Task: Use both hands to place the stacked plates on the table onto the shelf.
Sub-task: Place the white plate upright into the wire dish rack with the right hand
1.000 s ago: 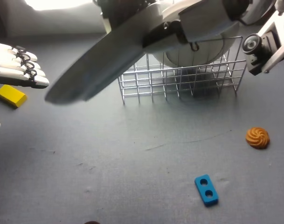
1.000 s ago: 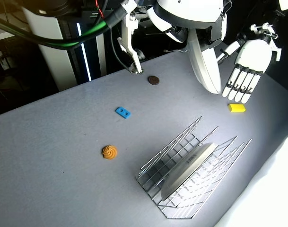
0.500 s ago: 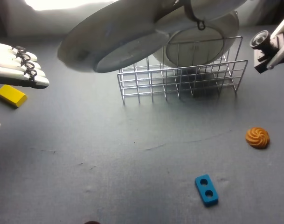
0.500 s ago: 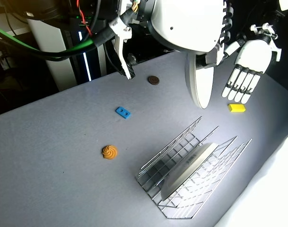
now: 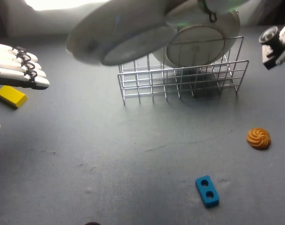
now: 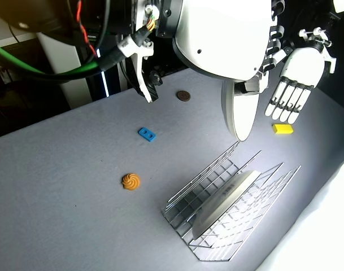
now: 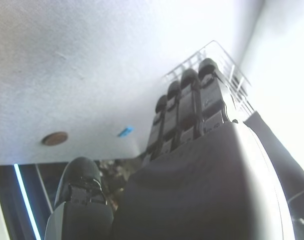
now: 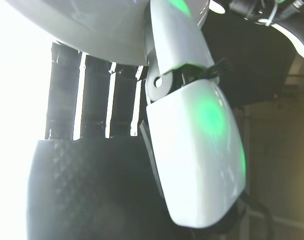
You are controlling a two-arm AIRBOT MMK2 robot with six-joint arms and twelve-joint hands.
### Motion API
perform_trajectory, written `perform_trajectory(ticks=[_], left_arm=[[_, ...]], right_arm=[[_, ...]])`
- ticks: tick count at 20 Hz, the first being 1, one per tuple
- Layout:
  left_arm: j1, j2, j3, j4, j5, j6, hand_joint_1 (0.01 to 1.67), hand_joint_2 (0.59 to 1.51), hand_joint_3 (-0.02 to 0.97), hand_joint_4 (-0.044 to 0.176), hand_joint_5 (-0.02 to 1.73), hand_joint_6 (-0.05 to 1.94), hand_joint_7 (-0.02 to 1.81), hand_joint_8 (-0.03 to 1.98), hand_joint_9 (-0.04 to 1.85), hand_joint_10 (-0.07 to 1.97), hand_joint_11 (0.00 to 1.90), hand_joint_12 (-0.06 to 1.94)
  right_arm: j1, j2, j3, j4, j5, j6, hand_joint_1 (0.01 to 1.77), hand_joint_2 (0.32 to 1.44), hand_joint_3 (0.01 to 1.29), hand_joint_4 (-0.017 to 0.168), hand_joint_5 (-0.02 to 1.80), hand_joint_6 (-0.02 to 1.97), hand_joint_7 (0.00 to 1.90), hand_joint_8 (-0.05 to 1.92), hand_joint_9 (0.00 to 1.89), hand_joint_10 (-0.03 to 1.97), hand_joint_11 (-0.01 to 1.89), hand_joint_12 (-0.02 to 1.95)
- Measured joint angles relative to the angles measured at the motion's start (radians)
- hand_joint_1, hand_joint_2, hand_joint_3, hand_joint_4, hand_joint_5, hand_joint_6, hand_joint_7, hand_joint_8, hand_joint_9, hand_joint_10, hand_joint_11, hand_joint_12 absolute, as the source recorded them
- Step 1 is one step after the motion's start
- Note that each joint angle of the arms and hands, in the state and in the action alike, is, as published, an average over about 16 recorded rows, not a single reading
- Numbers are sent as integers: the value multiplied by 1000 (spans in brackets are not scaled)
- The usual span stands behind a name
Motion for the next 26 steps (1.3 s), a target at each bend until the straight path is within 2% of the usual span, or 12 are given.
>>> perform_trajectory(ticks=[5, 12, 26], left_arm=[[0, 0, -1, 1, 0, 0, 15, 1173, 22, 1, 23, 18, 71, 0, 53, 12, 22, 7], [0, 0, -2, 3, 0, 0, 15, 1173, 21, 1, 23, 18, 83, 0, 64, 13, 24, 7], [0, -1, -9, 6, 0, 0, 15, 1174, 21, 2, 43, 18, 110, 0, 98, 13, 20, 101]], right_arm=[[-23, 5, 23, -1, -3, 46, 1412, 1035, 10, -7, 870, 944, 1012, 889, 996, 1053, 899, 1158], [-54, 2, 61, 3, -59, 120, 1411, 1038, 11, -7, 865, 946, 1002, 902, 982, 1087, 886, 1195], [-81, -39, 159, 10, -119, 228, 1411, 1039, 12, -7, 864, 946, 983, 909, 968, 1132, 838, 1266]])
